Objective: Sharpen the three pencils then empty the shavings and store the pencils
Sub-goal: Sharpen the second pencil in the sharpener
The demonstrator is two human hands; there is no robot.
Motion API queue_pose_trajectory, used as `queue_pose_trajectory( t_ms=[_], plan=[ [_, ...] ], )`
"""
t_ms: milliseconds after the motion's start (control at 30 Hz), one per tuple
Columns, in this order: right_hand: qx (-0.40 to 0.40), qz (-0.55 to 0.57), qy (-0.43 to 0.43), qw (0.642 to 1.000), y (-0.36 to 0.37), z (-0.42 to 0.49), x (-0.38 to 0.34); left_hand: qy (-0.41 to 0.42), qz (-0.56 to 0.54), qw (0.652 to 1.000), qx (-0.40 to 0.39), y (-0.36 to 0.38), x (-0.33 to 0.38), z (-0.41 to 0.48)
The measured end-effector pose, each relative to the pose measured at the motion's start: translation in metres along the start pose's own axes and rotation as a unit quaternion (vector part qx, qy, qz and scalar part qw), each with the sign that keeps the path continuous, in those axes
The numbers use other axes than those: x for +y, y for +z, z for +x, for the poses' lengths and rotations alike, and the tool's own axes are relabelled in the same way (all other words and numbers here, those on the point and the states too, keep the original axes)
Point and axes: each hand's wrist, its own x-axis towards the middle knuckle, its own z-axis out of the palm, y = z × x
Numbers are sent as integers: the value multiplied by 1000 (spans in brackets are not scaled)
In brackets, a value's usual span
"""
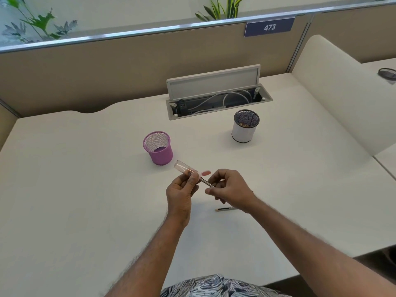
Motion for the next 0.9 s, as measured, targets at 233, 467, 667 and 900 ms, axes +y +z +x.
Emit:
queue_pose_trajectory(
  t_ms=[233, 467, 667, 900],
  plan=[
    [159, -293, -241, 912, 7, -1, 5, -10, -48, 996, 76, 5, -6, 2],
    [119, -233, -210, 942, 1, 1, 3, -19, -57, 997, 46, 7, -6, 4],
    [47, -154, -120, 980, -5, 2, -3, -16, -52, 998, 18, 6, -2, 5],
    [-57, -5, -8, 998, -13, 4, -9, -14, -42, 999, -25, 0, 2, 5]
  ],
)
